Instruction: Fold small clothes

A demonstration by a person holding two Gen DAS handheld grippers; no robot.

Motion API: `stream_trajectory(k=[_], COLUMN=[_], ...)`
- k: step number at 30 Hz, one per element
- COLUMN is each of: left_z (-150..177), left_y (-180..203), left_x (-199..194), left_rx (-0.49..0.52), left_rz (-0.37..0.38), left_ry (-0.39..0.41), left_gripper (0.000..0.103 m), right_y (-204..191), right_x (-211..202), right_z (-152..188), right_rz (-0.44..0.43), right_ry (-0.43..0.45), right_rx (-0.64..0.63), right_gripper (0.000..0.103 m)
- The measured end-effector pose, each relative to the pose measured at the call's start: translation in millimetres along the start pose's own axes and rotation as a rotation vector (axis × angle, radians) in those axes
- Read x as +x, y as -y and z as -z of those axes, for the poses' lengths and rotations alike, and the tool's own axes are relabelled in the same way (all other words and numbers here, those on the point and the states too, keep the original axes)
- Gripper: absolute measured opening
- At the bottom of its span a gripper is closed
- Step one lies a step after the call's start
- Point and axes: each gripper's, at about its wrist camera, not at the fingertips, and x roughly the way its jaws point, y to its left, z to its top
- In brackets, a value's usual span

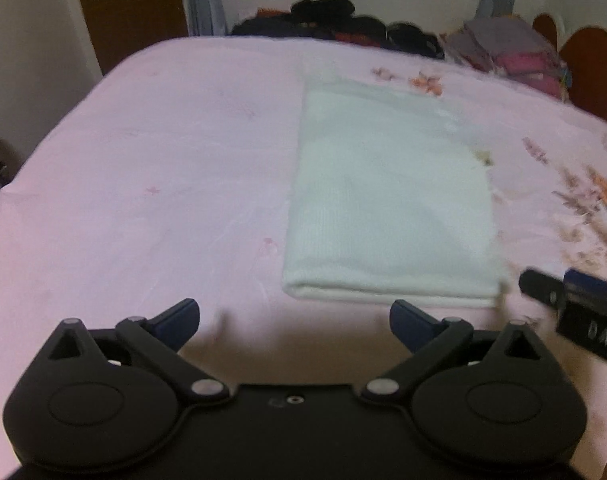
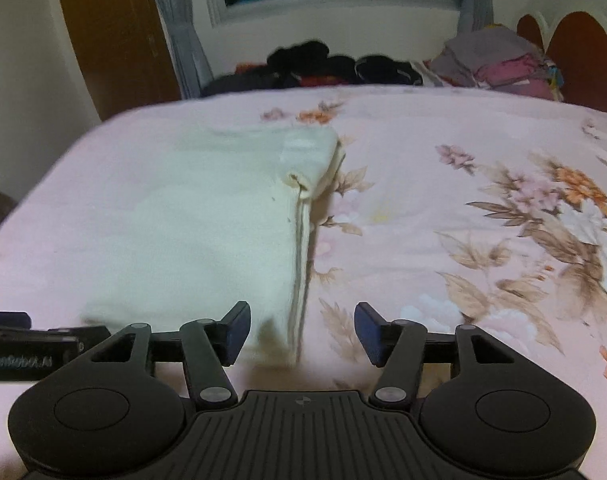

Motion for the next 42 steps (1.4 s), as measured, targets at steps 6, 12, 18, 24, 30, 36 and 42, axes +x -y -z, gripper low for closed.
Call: stream_trajectory(k=[6, 12, 18, 24, 30, 36, 42], left_z=[29, 63, 92, 119, 131, 138, 140], left_y=[13, 24, 33, 24, 20, 23, 25], left_x=[-72, -138, -193, -247, -278, -285, -292], left_rx=[0.007, -0.024, -0.021, -0.056, -0.062, -0.057, -0.054], left_rz=[-0.038, 0.002, 0.009, -0.002, -0.034, -0.048, -0.05], left_ry=[0.1, 0.134, 0.205, 0.279, 0.321, 0.319, 0.338], left_gripper=[0.102, 0.102, 0.103, 0.103, 0.103, 0.103, 0.103], right_y=[10, 5, -6, -21, -27, -28, -28], right_x=[-78, -159, -240, -306, -343, -351, -353], right_z=[29, 56, 73, 81, 94, 103, 107], right_rz=[-0.05, -0.065, -0.045, -0.025, -0.029, -0.05, -0.054], right_ry=[0.04, 0.12, 0.241, 0.347, 0.409, 0.409, 0.411], right_rx=[-0.015, -0.059, -0.075, -0.1, -0.106, -0.086, -0.091], right_gripper=[0.068, 0.084, 0.1, 0.103, 0.103, 0.103, 0.103])
